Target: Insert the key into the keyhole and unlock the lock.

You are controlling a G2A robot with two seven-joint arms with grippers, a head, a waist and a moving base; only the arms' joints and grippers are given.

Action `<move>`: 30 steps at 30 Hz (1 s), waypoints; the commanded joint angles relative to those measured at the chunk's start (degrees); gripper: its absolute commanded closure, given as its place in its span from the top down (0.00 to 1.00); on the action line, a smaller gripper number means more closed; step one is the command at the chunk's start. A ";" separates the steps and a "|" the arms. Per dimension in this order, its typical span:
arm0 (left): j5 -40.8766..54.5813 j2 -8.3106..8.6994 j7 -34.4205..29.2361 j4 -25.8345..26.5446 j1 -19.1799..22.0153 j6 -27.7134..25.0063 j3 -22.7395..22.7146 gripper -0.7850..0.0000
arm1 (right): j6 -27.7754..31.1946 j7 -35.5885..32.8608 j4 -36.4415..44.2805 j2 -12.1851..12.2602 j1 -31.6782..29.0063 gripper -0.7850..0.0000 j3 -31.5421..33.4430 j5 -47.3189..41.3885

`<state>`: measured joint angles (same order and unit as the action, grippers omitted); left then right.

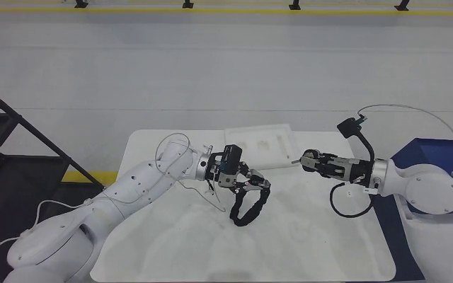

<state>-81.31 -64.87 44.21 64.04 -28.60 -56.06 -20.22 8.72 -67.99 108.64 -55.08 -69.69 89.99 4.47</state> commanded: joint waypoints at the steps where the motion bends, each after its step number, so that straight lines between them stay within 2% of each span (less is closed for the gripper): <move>1: 0.00 0.00 0.00 0.00 0.00 0.00 0.00 0.00 | 0.00 0.00 0.00 0.00 0.00 0.00 0.00 0.00; 5: 0.00 0.00 0.00 0.00 0.00 0.00 0.00 0.00 | -0.03 0.86 0.14 -0.01 -0.14 0.00 0.00 0.44; 9: 4.46 -0.19 -1.38 -0.11 -3.26 2.95 -1.43 0.00 | -1.60 2.11 3.45 0.25 -0.56 0.00 -0.42 4.60; 14: 5.50 -1.44 -0.24 -0.59 -3.98 5.10 -2.32 0.00 | -5.33 1.01 9.85 0.69 -2.41 0.00 0.09 8.03; 25: 0.42 -7.68 8.57 -8.27 -1.56 9.24 0.34 0.00 | -13.39 -0.94 20.01 1.51 -6.37 0.00 3.72 10.29; 30: -2.19 -10.58 13.45 -12.51 -1.60 12.32 1.88 0.00 | -14.42 -1.46 21.63 1.75 -7.25 0.00 1.91 12.38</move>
<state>-83.01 -74.89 56.52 52.42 -30.20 -44.46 -18.57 -5.55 -69.51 130.18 -53.36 -76.87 92.42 16.28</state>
